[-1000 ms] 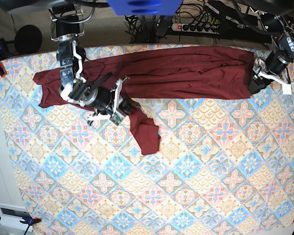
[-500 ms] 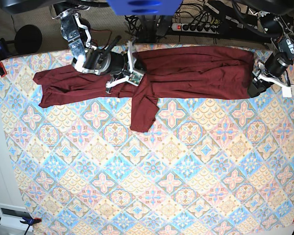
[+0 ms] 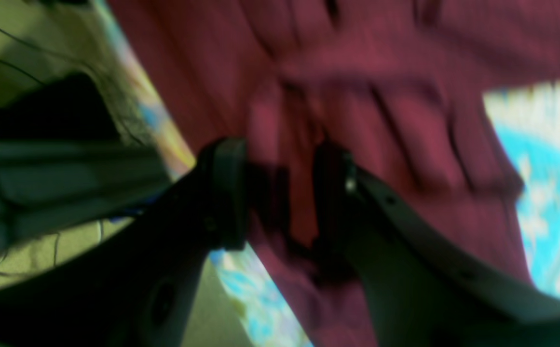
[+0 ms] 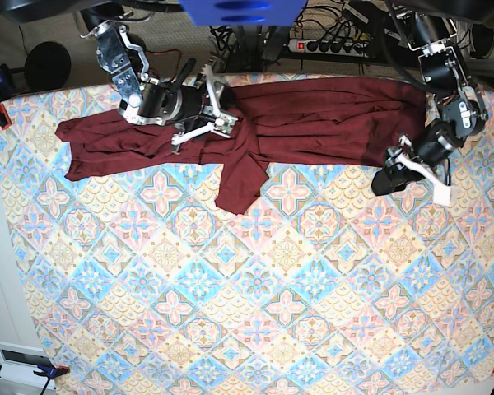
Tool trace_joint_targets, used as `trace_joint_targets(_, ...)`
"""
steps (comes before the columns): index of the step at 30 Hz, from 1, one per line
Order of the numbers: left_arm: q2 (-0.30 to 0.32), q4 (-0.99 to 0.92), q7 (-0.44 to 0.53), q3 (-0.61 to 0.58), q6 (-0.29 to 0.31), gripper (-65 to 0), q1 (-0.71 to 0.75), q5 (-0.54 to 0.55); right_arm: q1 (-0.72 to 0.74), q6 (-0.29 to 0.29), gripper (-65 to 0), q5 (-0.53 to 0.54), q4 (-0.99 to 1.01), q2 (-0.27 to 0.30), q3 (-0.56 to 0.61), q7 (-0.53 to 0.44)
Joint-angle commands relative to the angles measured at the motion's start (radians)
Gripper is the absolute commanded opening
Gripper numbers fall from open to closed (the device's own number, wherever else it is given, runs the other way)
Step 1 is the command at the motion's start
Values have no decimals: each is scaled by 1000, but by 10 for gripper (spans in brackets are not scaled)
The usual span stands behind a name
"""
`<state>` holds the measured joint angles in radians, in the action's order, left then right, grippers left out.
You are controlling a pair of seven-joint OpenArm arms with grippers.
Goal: Layout the t-shirt on the table in an organized manner, then fold the t-shirt properly
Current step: 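Move the left gripper to the sleeve and tuck it along the shirt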
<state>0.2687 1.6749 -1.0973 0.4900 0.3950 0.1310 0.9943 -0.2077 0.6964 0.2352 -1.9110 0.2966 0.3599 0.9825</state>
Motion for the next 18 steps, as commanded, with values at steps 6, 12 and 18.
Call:
trace_joint_targets(6, -26, 20, 7, -244, 9, -379, -121, -71, 4, 2, -451, 17, -43, -1, -118, -50)
trace_joint_targets(12, -121, -19, 9, -448, 11, -379, -221, -219, 6, 2, -451, 19, -43, -3, -173, -52)
trace_joint_targets(18, -188, -197, 15, -548, 11, -379, -317, -303, 4, 2, -449, 19, -45, -3, -177, -52)
